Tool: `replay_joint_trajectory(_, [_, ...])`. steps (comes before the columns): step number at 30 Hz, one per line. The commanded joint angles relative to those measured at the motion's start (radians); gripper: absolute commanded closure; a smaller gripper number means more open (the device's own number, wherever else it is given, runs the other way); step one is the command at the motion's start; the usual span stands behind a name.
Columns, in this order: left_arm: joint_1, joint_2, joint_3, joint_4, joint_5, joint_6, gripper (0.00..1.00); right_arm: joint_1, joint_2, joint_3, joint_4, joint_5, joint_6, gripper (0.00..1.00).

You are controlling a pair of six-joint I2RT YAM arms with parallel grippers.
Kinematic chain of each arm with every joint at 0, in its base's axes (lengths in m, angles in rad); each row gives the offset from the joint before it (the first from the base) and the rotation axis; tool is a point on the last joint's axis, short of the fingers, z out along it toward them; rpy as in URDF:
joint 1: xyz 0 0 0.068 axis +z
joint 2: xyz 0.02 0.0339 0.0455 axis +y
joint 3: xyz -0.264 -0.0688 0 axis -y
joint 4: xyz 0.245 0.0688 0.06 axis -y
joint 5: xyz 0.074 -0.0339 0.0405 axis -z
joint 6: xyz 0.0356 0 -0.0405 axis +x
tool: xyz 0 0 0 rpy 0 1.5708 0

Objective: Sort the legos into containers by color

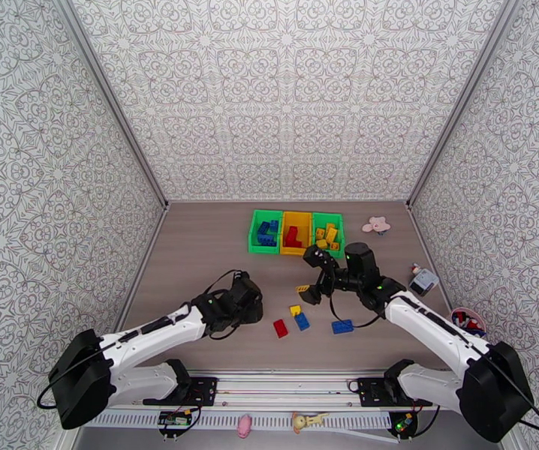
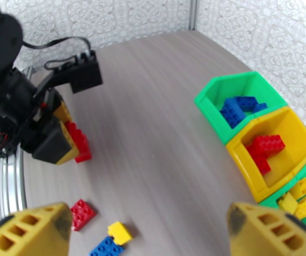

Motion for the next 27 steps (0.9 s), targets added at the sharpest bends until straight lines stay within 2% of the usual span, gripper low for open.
replay_joint_trajectory(1, [0.04, 0.084, 0.103, 0.091, 0.019, 0.183, 0.58, -0.009, -0.041, -0.04, 0.049, 0.081, 0.045, 0.0])
replay_joint_trajectory(5, [0.067, 0.204, 0.245, 0.141, 0.01, 0.277, 0.58, -0.021, -0.074, -0.065, 0.071, 0.127, 0.075, 0.01])
replay_joint_trajectory(10, [0.102, 0.337, 0.434, 0.17, 0.01, 0.317, 0.59, -0.04, -0.127, -0.112, 0.114, 0.204, 0.147, 0.0])
replay_joint_trajectory(15, [0.16, 0.475, 0.594, 0.227, 0.072, 0.334, 0.59, -0.073, -0.168, -0.153, 0.154, 0.22, 0.202, 0.0])
replay_joint_trajectory(19, [0.193, 0.607, 0.769, 0.216, 0.155, 0.337, 0.59, -0.079, -0.185, -0.163, 0.171, 0.22, 0.227, 0.0])
replay_joint_trajectory(27, [0.21, 0.851, 1.089, 0.114, 0.168, 0.365, 0.58, -0.088, -0.193, -0.173, 0.214, 0.27, 0.276, 0.0])
